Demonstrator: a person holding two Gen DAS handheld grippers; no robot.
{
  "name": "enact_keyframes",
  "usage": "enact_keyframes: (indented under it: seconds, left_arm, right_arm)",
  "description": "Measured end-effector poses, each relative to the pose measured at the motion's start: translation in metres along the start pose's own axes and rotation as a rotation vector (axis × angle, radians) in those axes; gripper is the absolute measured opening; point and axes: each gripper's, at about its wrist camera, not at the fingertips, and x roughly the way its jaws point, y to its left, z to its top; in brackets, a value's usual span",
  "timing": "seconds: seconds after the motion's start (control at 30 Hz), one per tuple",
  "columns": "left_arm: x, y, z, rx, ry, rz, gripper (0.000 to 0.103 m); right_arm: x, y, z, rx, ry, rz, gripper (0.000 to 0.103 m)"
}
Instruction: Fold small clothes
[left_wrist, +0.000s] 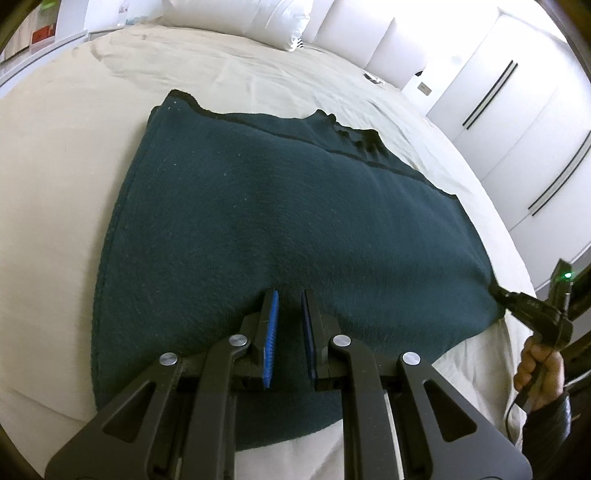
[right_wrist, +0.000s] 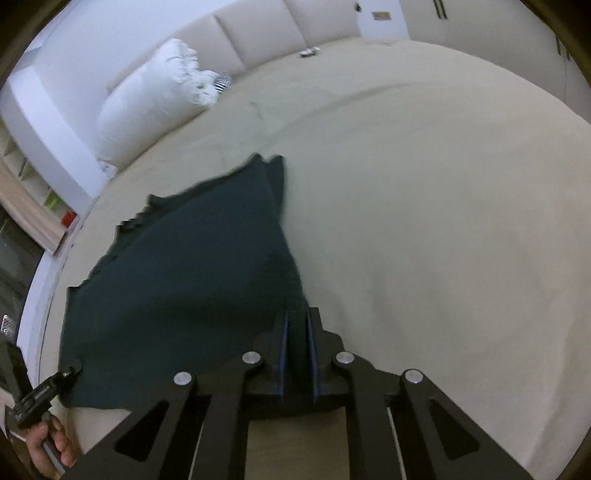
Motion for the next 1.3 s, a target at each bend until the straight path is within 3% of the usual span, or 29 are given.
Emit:
enact_keyframes:
  seconds: [0.23, 0.37, 0.43, 0.5, 0.57, 0.63, 0.7, 0.73, 0.77, 0.8, 0.87, 0.93, 0.97, 1.0, 1.03, 1.1, 1.2, 1.3]
  left_arm:
    - [-0.004, 0.015, -0.002, -0.035, -0.007, -0.046, 0.012]
    - [-0.006, 0.019, -0.002, -0.048, -0.005, -0.053, 0.012]
    - [-0.013, 0.019, -0.001, -0.039, -0.013, -0.033, 0.012]
    - [-0.023, 0.018, -0.001, -0.032, -0.047, -0.012, 0.012]
    - [-0.032, 0.022, 0.002, -0.037, -0.086, -0.006, 0.012]
    - [-0.029, 0.028, 0.004, -0.049, -0.076, 0.016, 0.013]
    - [-0.017, 0.04, 0.002, -0.069, -0.04, 0.038, 0.012]
    - [-0.015, 0.044, 0.001, -0.077, -0.046, 0.021, 0.012]
    - [-0.015, 0.048, -0.002, -0.085, -0.06, 0.002, 0.012]
    - [-0.016, 0.052, -0.003, -0.094, -0.068, -0.015, 0.012]
    - [-0.021, 0.055, -0.004, -0.112, -0.062, -0.027, 0.012]
    - [-0.029, 0.057, -0.005, -0.118, -0.06, -0.015, 0.012]
    - [-0.036, 0.059, -0.004, -0.13, -0.069, -0.005, 0.012]
    - [-0.044, 0.06, -0.003, -0.141, -0.087, 0.006, 0.012]
    - [-0.05, 0.061, -0.001, -0.145, -0.107, 0.016, 0.012]
    - [-0.063, 0.061, 0.002, -0.14, -0.144, 0.047, 0.013]
    - [-0.062, 0.061, 0.008, -0.123, -0.116, 0.108, 0.013]
    - [-0.047, 0.059, 0.008, -0.096, -0.053, 0.223, 0.013]
  right_arm:
    - [-0.002, -0.008, -0.01, 0.014, -0.026, 0.011, 0.01]
    - [-0.014, -0.007, -0.007, 0.042, -0.002, -0.011, 0.02]
    - [-0.029, -0.002, -0.002, 0.057, -0.035, -0.044, 0.029]
    - [-0.046, 0.01, 0.005, 0.03, -0.102, -0.033, 0.029]
    - [-0.053, 0.028, 0.01, -0.015, -0.141, 0.035, 0.029]
    - [-0.044, 0.044, 0.009, -0.044, -0.121, 0.174, 0.029]
    - [-0.014, 0.05, 0.0, -0.062, -0.034, 0.264, 0.031]
    - [0.003, 0.047, -0.004, -0.057, 0.021, 0.249, 0.034]
    - [0.02, 0.038, -0.01, -0.039, 0.071, 0.22, 0.031]
    - [0.025, 0.024, -0.015, -0.002, 0.047, 0.22, 0.002]
    - [0.018, -0.008, -0.017, 0.152, 0.026, 0.299, 0.0]
    - [-0.001, -0.024, -0.018, 0.227, -0.014, 0.229, 0.0]
    - [-0.011, -0.022, -0.017, 0.215, -0.038, 0.189, 0.002]
    - [-0.023, -0.014, -0.015, 0.196, -0.069, 0.173, 0.01]
    - [-0.029, -0.006, -0.013, 0.184, -0.086, 0.195, 0.015]
    - [-0.031, 0.027, -0.005, 0.131, -0.093, 0.305, 0.036]
    - [-0.007, 0.094, 0.004, 0.018, -0.007, 0.495, 0.043]
    - [0.026, 0.152, -0.001, -0.055, 0.083, 0.632, 0.053]
